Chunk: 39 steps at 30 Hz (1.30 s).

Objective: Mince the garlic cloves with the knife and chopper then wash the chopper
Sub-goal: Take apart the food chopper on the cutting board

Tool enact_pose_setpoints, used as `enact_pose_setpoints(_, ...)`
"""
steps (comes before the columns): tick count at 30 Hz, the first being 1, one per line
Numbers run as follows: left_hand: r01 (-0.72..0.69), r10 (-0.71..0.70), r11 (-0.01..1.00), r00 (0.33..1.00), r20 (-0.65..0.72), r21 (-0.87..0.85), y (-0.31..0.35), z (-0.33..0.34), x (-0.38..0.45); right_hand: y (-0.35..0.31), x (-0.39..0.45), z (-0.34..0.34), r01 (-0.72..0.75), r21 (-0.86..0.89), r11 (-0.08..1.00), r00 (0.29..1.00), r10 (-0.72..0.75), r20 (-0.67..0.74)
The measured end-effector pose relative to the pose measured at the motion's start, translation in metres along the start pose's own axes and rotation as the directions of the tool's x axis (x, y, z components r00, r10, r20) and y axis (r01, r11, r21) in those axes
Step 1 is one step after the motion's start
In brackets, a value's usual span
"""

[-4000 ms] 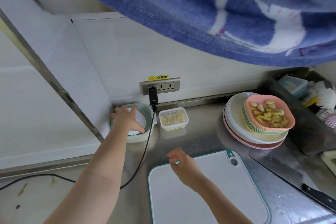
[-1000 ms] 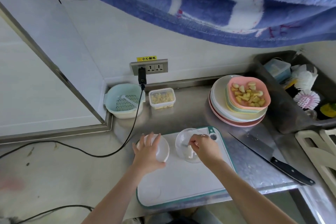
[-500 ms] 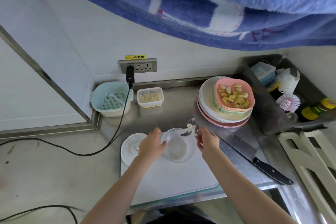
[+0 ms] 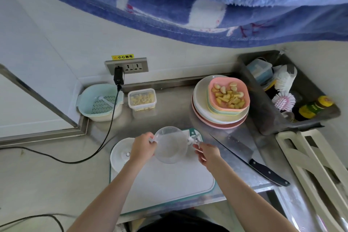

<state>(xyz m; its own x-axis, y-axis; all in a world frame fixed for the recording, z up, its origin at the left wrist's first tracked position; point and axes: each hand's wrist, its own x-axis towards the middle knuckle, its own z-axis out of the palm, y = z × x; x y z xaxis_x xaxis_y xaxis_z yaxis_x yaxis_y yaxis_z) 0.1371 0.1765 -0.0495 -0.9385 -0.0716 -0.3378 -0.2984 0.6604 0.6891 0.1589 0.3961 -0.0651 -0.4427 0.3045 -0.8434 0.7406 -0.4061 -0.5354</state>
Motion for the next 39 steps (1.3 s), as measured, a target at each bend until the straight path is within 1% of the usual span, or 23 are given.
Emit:
enact_pose_setpoints(2,0.015,-0.016,0.999,1.0,-0.024,-0.041,0.005,-0.003,0.0,0.001,0.006,0.001,0.092,-0.167,0.982,0.996,-0.093,-0.001)
enact_pose_setpoints(5,0.037,-0.041,0.994,0.999,-0.035,-0.105,0.008,-0.006,0.0,0.0,0.013,0.001,0.238,-0.414,0.878,0.965,-0.261,0.001)
enact_pose_setpoints(7,0.045,-0.048,0.993,0.999,-0.025,-0.108,0.008,-0.007,0.0,-0.001,0.014,-0.001,0.285,-0.48,0.83,0.946,-0.323,0.003)
enact_pose_setpoints(10,0.047,-0.051,0.99,0.998,-0.029,-0.132,0.011,-0.007,0.0,-0.004,0.012,-0.003,0.279,-0.41,0.868,0.953,-0.302,0.009)
enact_pose_setpoints(13,0.052,-0.059,0.986,0.998,-0.039,-0.156,0.012,-0.006,0.001,-0.004,0.01,-0.005,0.162,-0.286,0.944,0.984,-0.178,-0.029)
enact_pose_setpoints(15,0.049,-0.055,0.989,0.998,-0.039,-0.141,0.013,-0.006,0.003,-0.001,0.01,-0.007,0.11,-0.234,0.966,0.992,-0.123,-0.039)
enact_pose_setpoints(18,0.035,-0.04,0.992,0.998,-0.04,-0.123,0.016,-0.006,0.002,0.003,0.009,-0.007,0.151,-0.274,0.95,0.986,-0.163,-0.02)
enact_pose_setpoints(20,0.041,-0.048,0.989,0.998,-0.047,-0.143,0.019,-0.007,0.002,0.001,0.009,-0.006,0.171,-0.259,0.951,0.985,-0.172,0.019)
enact_pose_setpoints(22,0.055,-0.065,0.982,0.997,-0.049,-0.183,0.021,-0.008,0.002,-0.004,0.008,-0.005,0.226,-0.308,0.924,0.974,-0.22,0.053)
enact_pose_setpoints(24,0.056,-0.069,0.977,0.996,-0.058,-0.206,0.022,-0.009,0.002,-0.01,0.008,-0.004,0.303,-0.463,0.833,0.95,-0.299,0.085)
enact_pose_setpoints(26,0.044,-0.061,0.977,0.995,-0.078,-0.207,0.023,-0.01,0.0,-0.016,0.005,0.0,0.376,-0.616,0.692,0.915,-0.38,0.132)
enact_pose_setpoints(28,0.031,-0.05,0.981,0.994,-0.097,-0.191,0.022,-0.011,-0.001,-0.018,0.0,0.005,0.466,-0.641,0.61,0.859,-0.486,0.163)
enact_pose_setpoints(30,0.028,-0.047,0.984,0.994,-0.104,-0.174,0.017,-0.012,0.0,-0.019,-0.008,0.012,0.604,-0.603,0.52,0.742,-0.643,0.189)
enact_pose_setpoints(32,0.04,-0.057,0.986,0.993,-0.105,-0.163,0.013,-0.012,0.0,-0.021,-0.021,0.022,0.734,-0.564,0.379,0.604,-0.744,0.287)
enact_pose_setpoints(33,0.042,-0.06,0.985,0.993,-0.105,-0.166,0.013,-0.012,0.001,-0.022,-0.027,0.027,0.783,-0.548,0.296,0.54,-0.761,0.36)
enact_pose_setpoints(34,0.045,-0.063,0.984,0.993,-0.099,-0.174,0.015,-0.013,-0.001,-0.022,-0.033,0.033,0.814,-0.537,0.22,0.491,-0.756,0.433)
enact_pose_setpoints(35,0.046,-0.064,0.981,0.994,-0.091,-0.19,0.018,-0.014,-0.003,-0.02,-0.036,0.038,0.828,-0.539,0.153,0.458,-0.738,0.495)
enact_pose_setpoints(36,0.051,-0.071,0.976,0.994,-0.086,-0.212,0.021,-0.015,-0.006,-0.018,-0.039,0.042,0.826,-0.554,0.1,0.446,-0.719,0.534)
enact_pose_setpoints(37,0.054,-0.075,0.971,0.994,-0.084,-0.234,0.023,-0.016,-0.007,-0.017,-0.04,0.044,0.814,-0.576,0.08,0.452,-0.709,0.541)
enact_pose_setpoints(38,0.048,-0.073,0.967,0.993,-0.091,-0.249,0.023,-0.018,-0.009,-0.017,-0.041,0.046,0.793,-0.6,0.103,0.482,-0.709,0.515)
enact_pose_setpoints(39,0.035,-0.063,0.967,0.993,-0.102,-0.254,0.022,-0.019,-0.01,-0.017,-0.041,0.048,0.767,-0.623,0.152,0.527,-0.702,0.478)
